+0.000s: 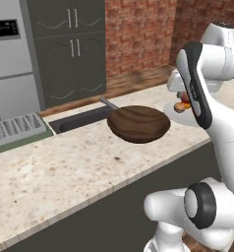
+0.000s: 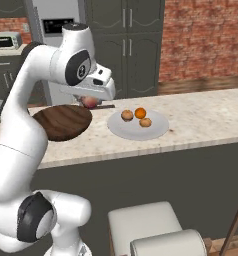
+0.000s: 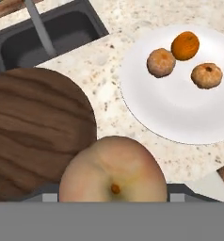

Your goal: Take the fruits from the plate on the dining counter and place two fruits in each bowl.

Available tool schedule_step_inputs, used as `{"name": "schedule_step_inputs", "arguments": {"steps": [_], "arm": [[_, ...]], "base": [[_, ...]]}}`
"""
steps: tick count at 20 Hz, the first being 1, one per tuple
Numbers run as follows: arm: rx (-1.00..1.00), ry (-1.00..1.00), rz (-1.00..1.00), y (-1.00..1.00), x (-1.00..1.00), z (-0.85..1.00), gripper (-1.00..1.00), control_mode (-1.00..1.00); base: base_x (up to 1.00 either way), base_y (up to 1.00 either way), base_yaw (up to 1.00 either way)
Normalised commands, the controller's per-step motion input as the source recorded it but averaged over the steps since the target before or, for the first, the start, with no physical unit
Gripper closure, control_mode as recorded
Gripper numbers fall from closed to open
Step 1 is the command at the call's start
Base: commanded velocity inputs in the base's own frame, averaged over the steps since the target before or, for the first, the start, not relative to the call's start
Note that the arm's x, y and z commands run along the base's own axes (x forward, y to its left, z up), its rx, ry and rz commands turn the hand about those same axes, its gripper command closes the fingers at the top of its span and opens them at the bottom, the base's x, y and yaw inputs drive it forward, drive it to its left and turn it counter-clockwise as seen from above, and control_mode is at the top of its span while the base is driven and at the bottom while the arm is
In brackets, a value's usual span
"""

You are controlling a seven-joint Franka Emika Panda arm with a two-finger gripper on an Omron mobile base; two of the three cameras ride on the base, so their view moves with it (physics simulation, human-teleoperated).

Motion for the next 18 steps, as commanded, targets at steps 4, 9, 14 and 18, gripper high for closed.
{"name": "schedule_step_inputs", "arguments": {"steps": [4, 9, 14, 18], "arm": [[-0.01, 0.00, 0.21, 1.00, -0.01, 0.05, 1.00, -1.00], [0.00, 0.01, 0.25, 1.00, 0.03, -0.22, 1.00, -1.00], [-0.05, 0.00, 0.14, 0.79, 0.18, -0.80, 1.00, -1.00], [-0.03, 0.00, 0.02, 0.00, 0.29, -0.48, 1.00, -1.00]], "base": [[0.00, 0.00, 0.00], [0.00, 0.00, 0.00], [0.00, 0.00, 0.00], [0.00, 0.00, 0.00]]}}
